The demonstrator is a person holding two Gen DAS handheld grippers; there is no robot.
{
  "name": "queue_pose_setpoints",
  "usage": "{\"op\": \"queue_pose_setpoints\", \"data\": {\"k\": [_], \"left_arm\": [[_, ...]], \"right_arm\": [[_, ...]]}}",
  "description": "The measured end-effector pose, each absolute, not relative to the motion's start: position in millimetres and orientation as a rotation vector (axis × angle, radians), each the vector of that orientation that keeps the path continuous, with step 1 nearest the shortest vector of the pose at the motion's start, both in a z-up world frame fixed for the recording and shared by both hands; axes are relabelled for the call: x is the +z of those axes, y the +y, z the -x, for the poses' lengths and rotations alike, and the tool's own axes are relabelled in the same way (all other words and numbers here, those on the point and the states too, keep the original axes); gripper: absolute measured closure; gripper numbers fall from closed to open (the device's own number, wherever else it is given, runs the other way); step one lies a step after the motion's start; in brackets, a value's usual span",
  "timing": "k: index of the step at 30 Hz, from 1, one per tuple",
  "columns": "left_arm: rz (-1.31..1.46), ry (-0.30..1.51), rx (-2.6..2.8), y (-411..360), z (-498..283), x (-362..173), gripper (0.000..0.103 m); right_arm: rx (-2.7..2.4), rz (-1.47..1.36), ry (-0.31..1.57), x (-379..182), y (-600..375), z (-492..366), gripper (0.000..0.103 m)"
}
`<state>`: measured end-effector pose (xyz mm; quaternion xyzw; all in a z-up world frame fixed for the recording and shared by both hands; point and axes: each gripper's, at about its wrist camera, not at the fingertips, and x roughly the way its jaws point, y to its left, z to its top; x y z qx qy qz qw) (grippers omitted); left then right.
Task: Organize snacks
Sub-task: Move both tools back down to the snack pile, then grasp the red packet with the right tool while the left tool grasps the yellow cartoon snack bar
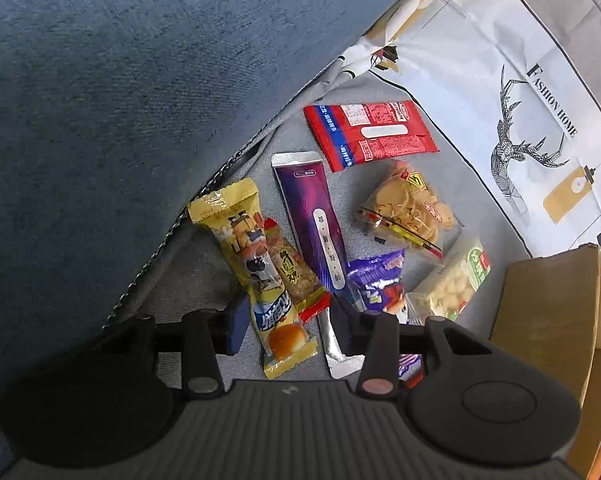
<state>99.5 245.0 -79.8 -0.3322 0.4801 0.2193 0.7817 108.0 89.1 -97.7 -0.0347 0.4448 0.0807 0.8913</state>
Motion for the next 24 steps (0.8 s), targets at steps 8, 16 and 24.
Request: {"op": "queue_pose_setpoints", "data": {"k": [8,16,24], "left_arm": [[0.674,1.037,0.426,246.0,-99.4,-75.4,0.093],[0.59,0.995,0.278,240.1,-86.4,-55.6,0.096],[0.535,1.053,0.186,235.7,-65.4,-57.8,0.096]], "right_arm": [[0.208,0.121,0.864,-89.2,83.4,-99.8,0.078],[0.346,0.147,0.868,-73.5,73.8,-80.7,0.101],[0.411,0.141,0.81,-67.3,68.5,-65.4,0.055]]}}
